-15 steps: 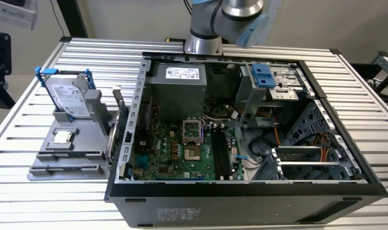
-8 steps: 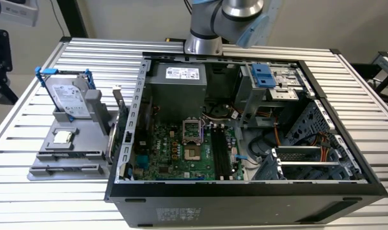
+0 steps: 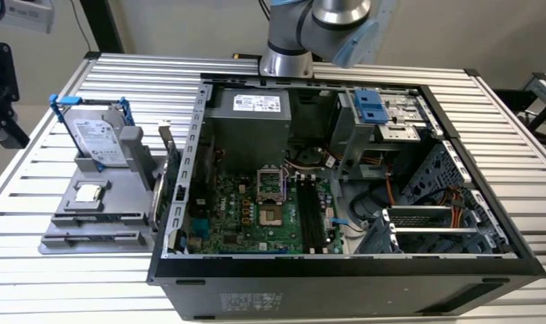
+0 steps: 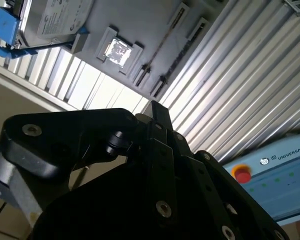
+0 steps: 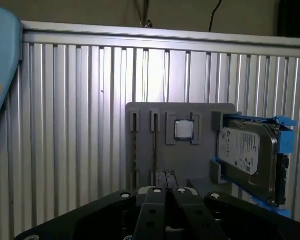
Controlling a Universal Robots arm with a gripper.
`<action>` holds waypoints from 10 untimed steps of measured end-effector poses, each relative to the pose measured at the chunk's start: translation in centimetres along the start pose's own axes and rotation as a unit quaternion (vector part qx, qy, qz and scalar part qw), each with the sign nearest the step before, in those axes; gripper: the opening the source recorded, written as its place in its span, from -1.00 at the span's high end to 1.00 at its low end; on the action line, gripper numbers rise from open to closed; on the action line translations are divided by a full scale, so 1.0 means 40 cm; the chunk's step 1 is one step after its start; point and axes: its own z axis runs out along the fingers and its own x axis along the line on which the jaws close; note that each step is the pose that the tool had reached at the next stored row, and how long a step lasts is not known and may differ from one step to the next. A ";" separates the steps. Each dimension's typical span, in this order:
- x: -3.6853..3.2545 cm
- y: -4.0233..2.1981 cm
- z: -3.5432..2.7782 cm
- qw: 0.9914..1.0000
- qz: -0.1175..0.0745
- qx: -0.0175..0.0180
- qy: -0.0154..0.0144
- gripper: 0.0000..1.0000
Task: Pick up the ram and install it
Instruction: 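Pick up the ram and move it above insertion slot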
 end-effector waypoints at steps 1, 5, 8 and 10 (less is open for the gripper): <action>0.000 0.000 0.000 1.000 -0.003 0.000 0.000 1.00; 0.000 0.002 0.002 1.000 -0.016 0.000 0.000 1.00; 0.000 0.002 0.002 1.000 -0.016 0.000 0.000 1.00; 0.000 0.002 0.002 1.000 -0.016 0.000 0.000 1.00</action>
